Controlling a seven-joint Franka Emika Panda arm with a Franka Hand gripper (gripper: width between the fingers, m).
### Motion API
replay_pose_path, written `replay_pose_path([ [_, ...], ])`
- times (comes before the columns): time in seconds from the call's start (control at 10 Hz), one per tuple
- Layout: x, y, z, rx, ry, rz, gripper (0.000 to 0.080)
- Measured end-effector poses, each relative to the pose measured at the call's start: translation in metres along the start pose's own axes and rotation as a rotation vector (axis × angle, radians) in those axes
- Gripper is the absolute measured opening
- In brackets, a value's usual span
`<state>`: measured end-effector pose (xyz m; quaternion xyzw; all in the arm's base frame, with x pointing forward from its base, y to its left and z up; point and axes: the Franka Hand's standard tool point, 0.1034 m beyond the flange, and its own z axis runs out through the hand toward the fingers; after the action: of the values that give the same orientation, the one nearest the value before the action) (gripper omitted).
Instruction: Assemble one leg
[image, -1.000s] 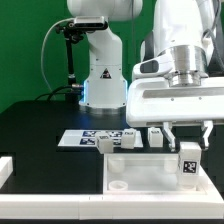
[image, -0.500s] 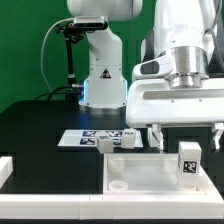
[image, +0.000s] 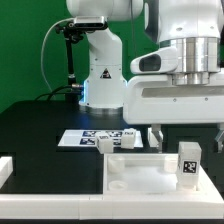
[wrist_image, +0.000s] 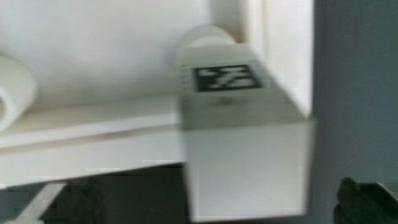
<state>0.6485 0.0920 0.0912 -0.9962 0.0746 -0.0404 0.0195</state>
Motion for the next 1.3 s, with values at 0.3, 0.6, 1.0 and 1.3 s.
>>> replay_pose_path([
  [0.3, 0.0035, 0.0004, 0.0012, 0.000, -0.006, 0.024, 0.0523],
  [0.6, 0.0035, 0.0007, 0.0014, 0.000, -0.006, 0.222, 0.0282],
  [1.0, 0.0020, 0.0003, 0.0027, -0.004, -0.012, 0.547, 0.0282],
  [1.3, -0.0005, -0.0015, 0.0017, 0.001, -0.040, 0.995, 0.0282],
])
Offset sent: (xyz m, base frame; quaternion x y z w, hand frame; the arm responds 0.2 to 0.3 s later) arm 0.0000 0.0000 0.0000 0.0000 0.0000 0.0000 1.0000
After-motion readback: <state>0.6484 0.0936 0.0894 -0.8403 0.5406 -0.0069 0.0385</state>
